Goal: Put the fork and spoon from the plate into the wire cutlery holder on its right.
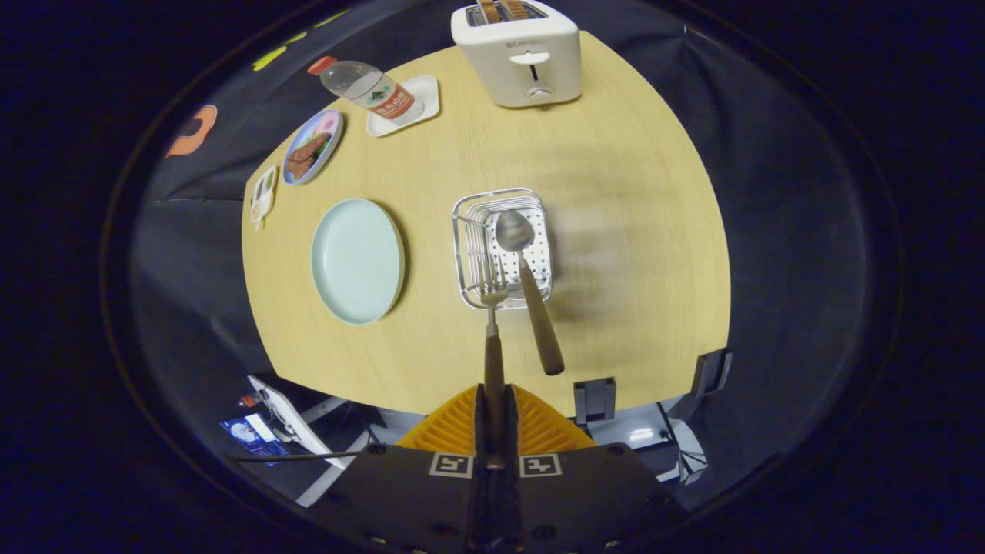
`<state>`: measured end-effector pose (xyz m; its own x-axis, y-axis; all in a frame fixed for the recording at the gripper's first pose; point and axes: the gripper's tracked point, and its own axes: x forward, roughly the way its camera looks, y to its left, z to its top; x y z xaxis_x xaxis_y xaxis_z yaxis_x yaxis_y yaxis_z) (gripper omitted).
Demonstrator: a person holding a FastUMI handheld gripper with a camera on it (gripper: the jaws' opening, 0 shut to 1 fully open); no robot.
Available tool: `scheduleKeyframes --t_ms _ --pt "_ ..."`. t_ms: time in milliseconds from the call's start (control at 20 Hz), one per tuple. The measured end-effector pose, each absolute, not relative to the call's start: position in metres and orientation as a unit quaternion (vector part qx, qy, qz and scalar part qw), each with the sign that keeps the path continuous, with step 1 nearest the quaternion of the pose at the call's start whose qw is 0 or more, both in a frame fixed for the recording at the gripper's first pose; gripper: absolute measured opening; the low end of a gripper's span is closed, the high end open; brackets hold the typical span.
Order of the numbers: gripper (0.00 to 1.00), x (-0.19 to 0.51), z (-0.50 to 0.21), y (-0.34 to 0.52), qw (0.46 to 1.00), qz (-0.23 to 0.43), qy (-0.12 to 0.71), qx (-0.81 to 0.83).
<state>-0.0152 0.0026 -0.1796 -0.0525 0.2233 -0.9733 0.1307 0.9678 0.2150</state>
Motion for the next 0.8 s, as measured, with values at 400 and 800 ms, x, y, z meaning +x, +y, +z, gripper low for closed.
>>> scheduleKeyframes --t_ms 400,800 --pt "0.12 0.007 -0.18 0.004 0.695 0.027 0.707 0.128" --pt "0.56 0.025 -0.166 0.018 0.74 0.054 0.658 0.131"
